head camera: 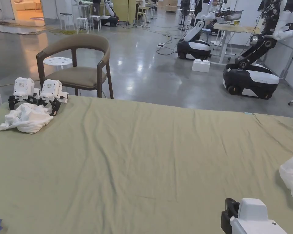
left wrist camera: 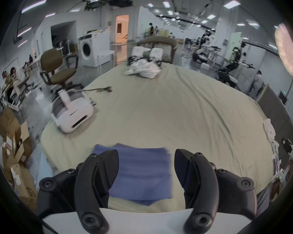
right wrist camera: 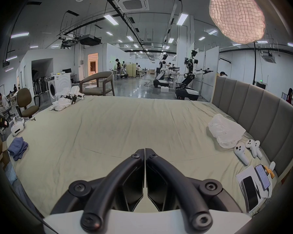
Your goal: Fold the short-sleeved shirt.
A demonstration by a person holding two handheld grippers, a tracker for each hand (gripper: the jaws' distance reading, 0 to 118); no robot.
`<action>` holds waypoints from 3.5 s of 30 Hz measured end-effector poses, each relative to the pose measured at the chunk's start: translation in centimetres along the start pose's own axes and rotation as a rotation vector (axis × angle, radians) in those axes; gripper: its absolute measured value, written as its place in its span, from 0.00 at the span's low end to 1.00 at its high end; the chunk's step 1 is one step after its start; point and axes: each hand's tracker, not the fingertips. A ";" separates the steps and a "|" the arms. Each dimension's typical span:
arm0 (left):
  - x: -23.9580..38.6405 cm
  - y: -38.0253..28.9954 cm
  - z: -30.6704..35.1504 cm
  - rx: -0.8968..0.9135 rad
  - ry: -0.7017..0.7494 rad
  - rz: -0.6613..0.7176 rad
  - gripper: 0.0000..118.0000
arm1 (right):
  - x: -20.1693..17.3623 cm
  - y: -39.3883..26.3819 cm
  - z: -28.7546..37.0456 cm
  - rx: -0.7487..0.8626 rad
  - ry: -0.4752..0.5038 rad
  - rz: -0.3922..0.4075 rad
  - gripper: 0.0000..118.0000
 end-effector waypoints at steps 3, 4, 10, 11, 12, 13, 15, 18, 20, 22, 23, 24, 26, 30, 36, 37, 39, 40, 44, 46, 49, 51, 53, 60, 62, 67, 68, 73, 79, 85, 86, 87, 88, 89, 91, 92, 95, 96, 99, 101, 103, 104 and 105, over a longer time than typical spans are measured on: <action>3.5 -1.9 -1.5 0.058 -0.094 -0.016 0.60 | -0.4 -0.2 0.0 -0.002 0.003 -0.005 0.00; 5.2 -2.6 -1.7 0.056 -0.139 0.005 0.60 | -0.4 -0.3 0.0 -0.003 0.005 -0.010 0.00; 13.9 -6.5 -4.0 0.127 -0.227 -0.018 0.49 | -1.2 -0.8 -0.4 -0.009 0.009 -0.023 0.00; 15.5 -6.7 -4.0 0.150 -0.220 -0.029 0.41 | -1.4 -0.8 -0.4 -0.008 0.007 -0.025 0.00; 16.8 -6.7 -3.9 0.190 -0.209 -0.034 0.34 | -1.5 -0.8 -0.4 -0.002 0.005 -0.029 0.00; 17.5 -7.0 -4.6 0.222 -0.215 -0.024 0.27 | -1.7 -0.6 -0.4 0.004 0.001 -0.031 0.00; 19.5 -6.4 -4.2 0.279 -0.239 -0.010 0.20 | -1.9 -0.3 -0.2 0.021 0.002 -0.044 0.00; 23.4 -6.2 -2.9 0.384 -0.199 -0.076 0.05 | -2.3 0.3 0.1 0.045 0.005 -0.066 0.00; 24.9 -5.7 -2.2 0.452 -0.155 -0.116 0.01 | -2.5 0.7 0.4 0.066 0.007 -0.076 0.00; 27.2 -5.6 -1.2 0.506 -0.151 -0.134 0.00 | -2.7 1.0 0.6 0.097 -0.003 -0.085 0.00; 27.6 -5.5 -1.1 0.519 -0.153 -0.145 0.00 | -2.7 1.1 0.7 0.110 -0.005 -0.089 0.00; 28.0 -5.4 -1.2 0.528 -0.148 -0.161 0.00 | -2.8 1.3 0.7 0.118 -0.008 -0.094 0.00; 29.4 -5.4 -0.7 0.533 -0.142 -0.175 0.00 | -2.8 1.5 0.9 0.139 -0.020 -0.101 0.00; 30.2 -5.2 -0.2 0.560 -0.160 -0.151 0.00 | -2.4 1.7 1.2 0.170 -0.037 -0.129 0.00; 30.7 -5.4 0.5 0.583 -0.166 -0.164 0.00 | -1.8 2.0 1.9 0.214 -0.066 -0.109 0.00; 31.0 -5.3 0.8 0.581 -0.163 -0.168 0.00 | -1.9 2.0 1.9 0.217 -0.070 -0.099 0.00; 31.0 -5.6 0.7 0.577 -0.165 -0.176 0.00 | -2.0 2.0 1.8 0.215 -0.068 -0.093 0.00; 31.1 -5.8 0.7 0.574 -0.167 -0.179 0.00 | -2.0 2.0 1.8 0.214 -0.063 -0.090 0.00; 31.3 -6.0 0.6 0.553 -0.174 -0.185 0.00 | -2.2 1.6 1.6 0.201 -0.056 -0.074 0.00; 31.2 -6.0 0.6 0.552 -0.177 -0.191 0.00 | -2.2 1.6 1.7 0.209 -0.053 -0.087 0.00; 31.2 -5.8 0.7 0.551 -0.171 -0.194 0.07 | -2.2 1.9 1.8 0.214 -0.060 -0.072 0.04; 31.2 -5.8 0.8 0.560 -0.164 -0.185 0.30 | -2.2 2.0 1.6 0.212 -0.077 -0.061 0.29; 31.1 -5.7 0.8 0.569 -0.163 -0.177 0.62 | -2.1 2.0 1.6 0.215 -0.087 -0.066 0.52; 31.5 -6.0 1.1 0.593 -0.147 -0.205 0.73 | -2.3 1.8 1.4 0.229 -0.125 -0.032 0.70; 31.4 -6.0 0.9 0.586 -0.146 -0.206 0.77 | -2.3 1.7 1.3 0.224 -0.124 -0.013 0.78; 31.1 -6.2 1.0 0.589 -0.150 -0.168 0.85 | -2.1 1.6 1.2 0.228 -0.071 -0.028 0.87; 31.1 -6.2 1.0 0.587 -0.152 -0.165 0.87 | -2.1 1.6 1.3 0.228 -0.064 -0.024 0.88; 30.9 -6.2 0.8 0.576 -0.163 -0.168 0.90 | -2.0 1.7 1.2 0.250 -0.014 -0.056 0.88; 31.3 -6.2 0.4 0.555 -0.110 -0.179 0.90 | -2.1 2.8 0.6 0.187 -0.075 -0.103 0.88; 30.5 -5.9 0.2 0.546 -0.127 -0.080 0.90 | -1.6 3.5 0.5 0.152 -0.119 -0.171 0.88; 30.4 -5.8 0.2 0.540 -0.137 -0.071 0.90 | -1.5 3.6 0.4 0.143 -0.121 -0.189 0.88; 30.4 -5.8 0.2 0.539 -0.139 -0.069 0.90 | -1.4 3.9 0.5 0.133 -0.118 -0.208 0.88; 30.4 -5.8 0.1 0.539 -0.139 -0.063 0.90 | -1.2 4.0 0.5 0.125 -0.115 -0.226 0.88; 30.3 -5.8 0.1 0.541 -0.140 -0.061 0.90 | -1.1 4.1 0.4 0.119 -0.110 -0.244 0.88; 30.3 -5.8 0.2 0.550 -0.143 -0.058 0.90 | -0.7 4.4 0.5 0.101 -0.098 -0.272 0.88; 30.3 -5.7 0.2 0.558 -0.147 -0.058 0.90 | -0.6 4.6 0.5 0.094 -0.097 -0.281 0.88; 30.2 -5.7 0.3 0.599 -0.160 -0.044 0.90 | -0.5 5.0 0.4 0.069 -0.094 -0.303 0.88; 30.2 -5.7 0.4 0.611 -0.159 -0.040 0.90 | -0.5 5.1 0.3 0.060 -0.097 -0.305 0.88; 30.3 -5.5 0.3 0.633 -0.150 -0.040 0.90 | -0.5 5.3 -0.1 0.028 -0.110 -0.310 0.88; 30.3 -5.4 0.3 0.639 -0.155 -0.039 0.90 | -0.5 5.3 -0.3 0.017 -0.114 -0.310 0.88; 30.3 -5.4 0.2 0.646 -0.170 -0.039 0.90 | -0.4 5.2 -0.4 -0.005 -0.109 -0.313 0.88; 30.3 -5.4 0.2 0.644 -0.171 -0.039 0.90 | -0.4 5.1 -0.4 -0.012 -0.107 -0.311 0.88; 30.3 -5.4 0.1 0.641 -0.170 -0.043 0.90 | -0.4 5.1 -0.4 -0.016 -0.106 -0.310 0.88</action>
